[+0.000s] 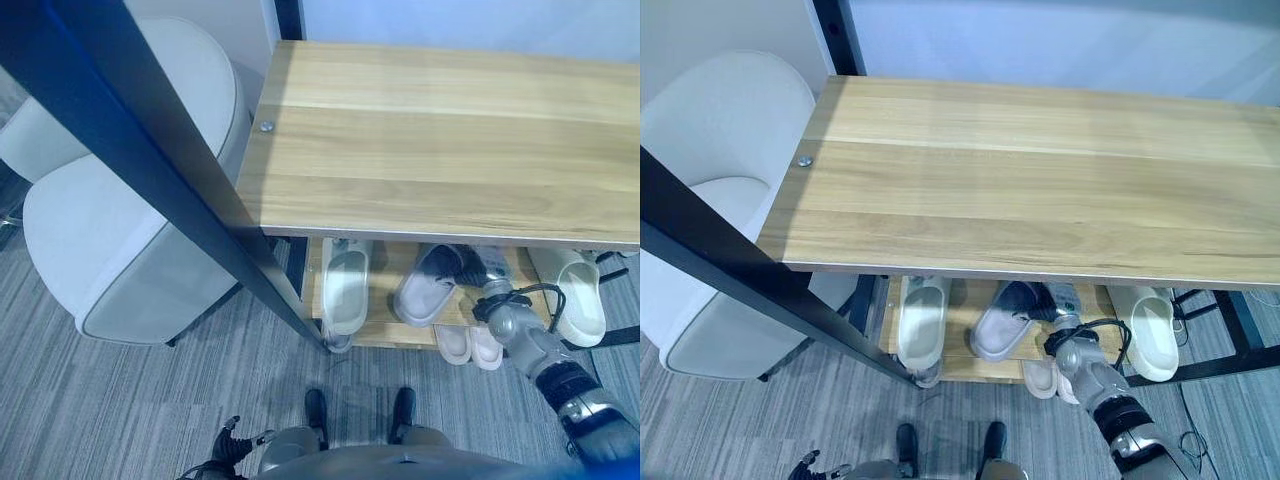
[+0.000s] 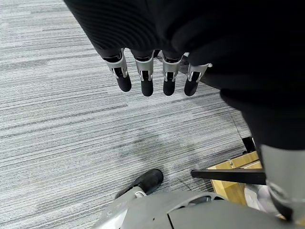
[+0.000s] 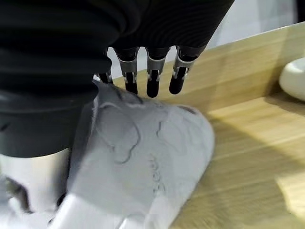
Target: Arrange the slippers neatly on the shoe rack.
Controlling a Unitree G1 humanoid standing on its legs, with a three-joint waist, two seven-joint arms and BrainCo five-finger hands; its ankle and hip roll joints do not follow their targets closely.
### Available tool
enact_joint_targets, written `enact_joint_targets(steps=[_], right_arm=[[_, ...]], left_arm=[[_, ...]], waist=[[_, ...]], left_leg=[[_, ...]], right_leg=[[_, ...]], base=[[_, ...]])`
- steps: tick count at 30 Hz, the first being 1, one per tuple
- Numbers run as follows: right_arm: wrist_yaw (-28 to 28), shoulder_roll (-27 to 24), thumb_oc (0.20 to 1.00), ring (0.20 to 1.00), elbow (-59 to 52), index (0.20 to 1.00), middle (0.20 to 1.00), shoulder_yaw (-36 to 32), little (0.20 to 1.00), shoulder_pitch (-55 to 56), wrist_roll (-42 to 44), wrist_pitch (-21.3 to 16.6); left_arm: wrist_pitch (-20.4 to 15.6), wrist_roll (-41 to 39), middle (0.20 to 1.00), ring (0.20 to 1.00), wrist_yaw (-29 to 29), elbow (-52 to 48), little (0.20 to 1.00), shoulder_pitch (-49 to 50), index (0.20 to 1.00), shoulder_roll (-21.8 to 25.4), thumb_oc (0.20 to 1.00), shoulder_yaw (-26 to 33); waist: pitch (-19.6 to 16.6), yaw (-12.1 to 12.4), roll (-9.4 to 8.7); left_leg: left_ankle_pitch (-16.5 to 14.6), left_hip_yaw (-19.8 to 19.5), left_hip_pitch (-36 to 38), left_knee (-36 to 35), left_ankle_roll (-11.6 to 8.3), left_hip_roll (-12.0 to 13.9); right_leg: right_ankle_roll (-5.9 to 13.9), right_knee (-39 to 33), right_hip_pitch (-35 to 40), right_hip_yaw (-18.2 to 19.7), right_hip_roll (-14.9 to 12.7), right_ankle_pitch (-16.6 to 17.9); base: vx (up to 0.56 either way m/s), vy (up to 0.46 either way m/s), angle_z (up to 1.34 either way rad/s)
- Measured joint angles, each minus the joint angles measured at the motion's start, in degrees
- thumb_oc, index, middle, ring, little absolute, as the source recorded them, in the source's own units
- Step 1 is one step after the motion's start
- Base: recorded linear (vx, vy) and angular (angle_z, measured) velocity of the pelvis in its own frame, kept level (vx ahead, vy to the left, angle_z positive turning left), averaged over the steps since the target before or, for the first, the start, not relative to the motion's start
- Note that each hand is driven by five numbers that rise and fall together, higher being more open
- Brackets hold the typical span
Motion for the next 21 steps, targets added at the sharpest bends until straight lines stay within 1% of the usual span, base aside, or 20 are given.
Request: enact_joint_targets(steps=[8, 9, 10, 11, 14, 17, 21], right_arm=[[-2.3, 1.3, 1.000, 1.000, 2.4, 1.000, 1.000, -0.2, 1.000, -2.1, 5.3, 1.2], [-2.7, 1.6, 0.570, 0.570, 3.5, 0.570, 0.570, -0.2, 0.570, -2.7, 6.0, 1.3], [-2.8, 2.0, 0.570, 0.570, 3.6, 0.570, 0.570, -0.2, 0.570, -2.7, 6.2, 1.3], [-2.8, 2.3, 0.200, 0.200, 3.9, 0.200, 0.200, -0.1, 0.200, -2.7, 6.3, 1.3], [-4.7, 3.3, 0.200, 0.200, 7.8, 0.200, 0.200, 0.0, 0.200, -4.4, 6.6, 0.9], [-5.0, 3.3, 0.200, 0.200, 10.2, 0.200, 0.200, -0.1, 0.200, -7.3, 6.9, 1.3], [-5.0, 3.2, 0.200, 0.200, 9.9, 0.200, 0.200, -0.1, 0.200, -7.1, 8.4, 1.3]], left_arm=[[0.1, 0.0, 1.000, 1.000, 0.4, 0.1, 1.000, 0.0, 1.000, 0.0, 1.000, -0.3], [0.1, 0.0, 1.000, 1.000, 0.6, 0.1, 1.000, 0.0, 1.000, 0.0, 1.000, -0.3], [0.1, 0.0, 1.000, 1.000, 0.6, 0.2, 1.000, 0.0, 1.000, 0.0, 1.000, -0.3], [0.1, 0.0, 1.000, 1.000, 0.6, 0.1, 1.000, 0.0, 1.000, -0.1, 1.000, -0.3], [0.1, 0.0, 1.000, 1.000, 0.6, 0.2, 1.000, 0.0, 1.000, -0.1, 1.000, -0.4], [0.1, 0.0, 1.000, 1.000, 0.7, 0.2, 1.000, 0.0, 1.000, -0.1, 1.000, -0.5], [0.2, 0.0, 1.000, 1.000, 0.8, 0.2, 1.000, 0.0, 1.000, 0.0, 1.000, -0.7]], waist=[[0.0, 0.2, -0.05], [0.0, 0.2, -0.05], [0.0, 0.2, -0.05], [0.0, 0.2, -0.05], [0.0, 0.2, -0.09], [-0.1, 0.5, -0.14], [-0.2, 0.4, -0.25]], left_leg=[[0.0, -0.8, -0.3, 0.0, 0.00, -0.1], [0.0, -0.8, -0.3, 0.0, 0.00, -0.1], [0.0, -0.9, -0.3, 0.0, 0.00, -0.1], [0.0, -0.9, -0.3, 0.1, 0.00, -0.1], [0.0, -1.0, -0.1, 0.2, 0.00, -0.1], [0.0, -1.0, -0.1, 0.2, -0.01, -0.1], [0.0, -1.1, -0.2, 0.3, -0.01, -0.1]], right_leg=[[0.02, 0.0, 0.1, -0.5, 0.0, -0.1], [0.03, 0.0, 0.1, -0.6, 0.0, -0.1], [0.03, 0.0, 0.1, -0.7, 0.0, -0.1], [0.03, 0.0, 0.1, -0.7, 0.0, -0.1], [0.04, 0.0, 0.5, -0.9, -0.1, -0.1], [0.04, 0.0, 0.5, -0.9, -0.1, -0.1], [0.06, 0.0, 0.4, -0.9, -0.1, -0.1]], base=[[0.02, 0.010, 0.04], [0.00, 0.000, 0.00], [0.00, 0.000, 0.00], [0.00, 0.000, 0.00], [0.00, 0.000, 0.00], [0.00, 0.000, 0.00], [0.00, 0.000, 0.00]])
